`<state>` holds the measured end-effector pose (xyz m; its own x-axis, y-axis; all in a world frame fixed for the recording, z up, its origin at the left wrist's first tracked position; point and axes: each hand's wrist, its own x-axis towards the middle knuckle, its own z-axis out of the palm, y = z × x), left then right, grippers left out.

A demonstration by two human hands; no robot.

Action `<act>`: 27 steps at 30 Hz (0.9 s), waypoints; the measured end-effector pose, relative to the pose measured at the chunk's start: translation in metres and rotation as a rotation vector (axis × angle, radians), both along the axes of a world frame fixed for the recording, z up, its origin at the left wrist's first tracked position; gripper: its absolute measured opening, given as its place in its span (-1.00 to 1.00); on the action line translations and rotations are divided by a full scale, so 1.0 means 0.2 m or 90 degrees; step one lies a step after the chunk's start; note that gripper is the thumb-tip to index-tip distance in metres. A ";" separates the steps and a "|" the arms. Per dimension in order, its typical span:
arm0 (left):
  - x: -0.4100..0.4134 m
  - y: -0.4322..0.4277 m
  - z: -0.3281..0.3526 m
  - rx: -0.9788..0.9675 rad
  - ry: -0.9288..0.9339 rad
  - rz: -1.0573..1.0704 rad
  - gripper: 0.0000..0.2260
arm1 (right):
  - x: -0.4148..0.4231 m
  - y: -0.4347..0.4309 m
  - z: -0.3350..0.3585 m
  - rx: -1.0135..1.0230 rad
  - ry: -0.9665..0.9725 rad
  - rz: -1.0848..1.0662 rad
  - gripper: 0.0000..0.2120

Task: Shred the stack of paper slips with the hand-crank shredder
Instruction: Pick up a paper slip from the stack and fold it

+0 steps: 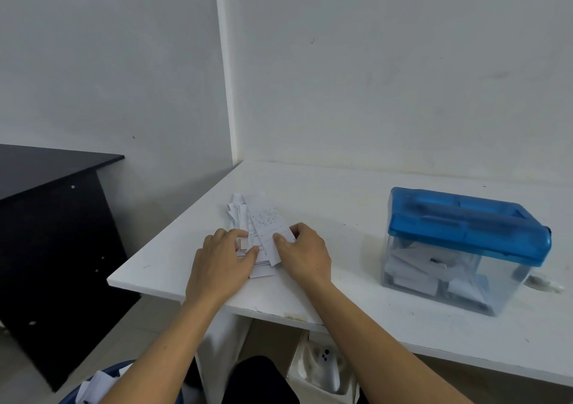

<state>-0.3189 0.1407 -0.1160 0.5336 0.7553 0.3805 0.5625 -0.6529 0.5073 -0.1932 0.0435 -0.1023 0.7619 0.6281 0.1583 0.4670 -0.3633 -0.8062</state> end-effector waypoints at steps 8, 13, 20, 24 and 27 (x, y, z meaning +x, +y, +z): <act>-0.01 -0.02 0.00 0.012 -0.038 -0.018 -0.75 | -0.02 -0.01 0.02 -0.022 -0.003 0.008 -0.67; -0.01 -0.03 0.01 0.010 -0.043 -0.026 -0.77 | -0.01 -0.03 0.01 0.028 0.037 0.021 -0.71; -0.02 -0.03 0.01 -0.012 -0.077 -0.014 -0.78 | 0.02 -0.05 0.00 0.153 0.104 0.055 -0.75; -0.02 -0.05 0.03 0.021 -0.111 -0.007 -0.82 | 0.01 -0.09 0.04 0.230 0.165 0.071 -0.78; -0.02 -0.07 0.06 0.095 -0.101 -0.014 -0.81 | 0.01 -0.12 0.05 0.287 0.205 0.079 -0.80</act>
